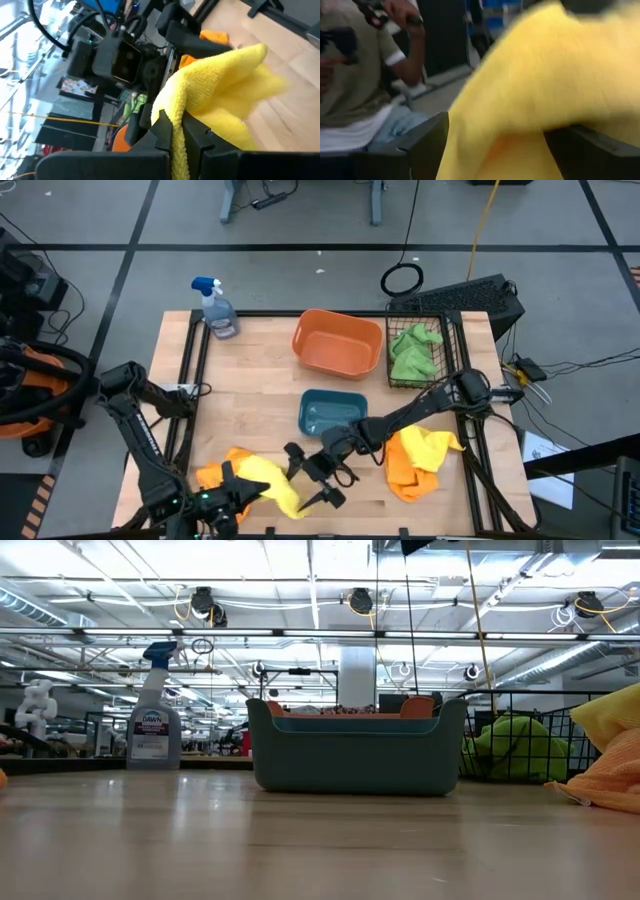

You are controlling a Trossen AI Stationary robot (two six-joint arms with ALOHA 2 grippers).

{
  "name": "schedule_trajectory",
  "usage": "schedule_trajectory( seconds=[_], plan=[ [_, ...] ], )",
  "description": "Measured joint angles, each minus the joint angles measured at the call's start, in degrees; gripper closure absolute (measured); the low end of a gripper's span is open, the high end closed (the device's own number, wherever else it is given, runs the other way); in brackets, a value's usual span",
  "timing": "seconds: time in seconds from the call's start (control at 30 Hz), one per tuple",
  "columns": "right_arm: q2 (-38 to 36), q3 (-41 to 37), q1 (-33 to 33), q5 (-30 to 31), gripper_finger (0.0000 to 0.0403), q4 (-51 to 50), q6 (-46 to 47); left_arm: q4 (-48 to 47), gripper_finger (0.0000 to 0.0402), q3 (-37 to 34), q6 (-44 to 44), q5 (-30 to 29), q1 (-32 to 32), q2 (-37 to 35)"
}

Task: Sort microfiber towel by color & place in baskets
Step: Put the left yellow microfiber towel into the blue bin

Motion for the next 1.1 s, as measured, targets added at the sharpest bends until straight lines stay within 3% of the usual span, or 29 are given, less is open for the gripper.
schedule_trajectory(
  seconds=[0.07, 0.17, 0.33, 0.67, 0.97, 1.1],
  plan=[
    [1.35, -0.02, 0.16, 0.16, 0.0092, 4.90, 0.03, 1.83, 0.0385, -0.02, 1.47, 1.77, 0.93, 0.05],
    [3.17, 0.00, -0.07, 5.40, 0.0092, 10.71, -0.57, 4.57, 0.0385, -0.52, 2.85, 3.09, 2.36, 0.07],
    [3.73, -0.02, -0.11, 13.45, 0.0092, 11.23, -1.79, 6.07, 0.0385, -0.63, 2.90, 5.23, 3.70, 0.16],
    [3.66, -0.02, 0.52, 16.84, 0.0092, 11.47, -6.58, 7.17, 0.0385, -0.63, -0.18, 9.61, 4.42, 0.16],
    [3.43, -0.02, 4.38, 33.97, 0.0105, 13.17, -21.28, 6.79, 0.0384, -0.63, -6.01, 10.51, 4.38, 0.16],
    [3.38, -0.02, 6.85, 47.62, 0.0127, 14.67, -28.60, 6.67, 0.0384, -0.63, -7.63, 10.51, 4.40, 0.16]
  ],
)
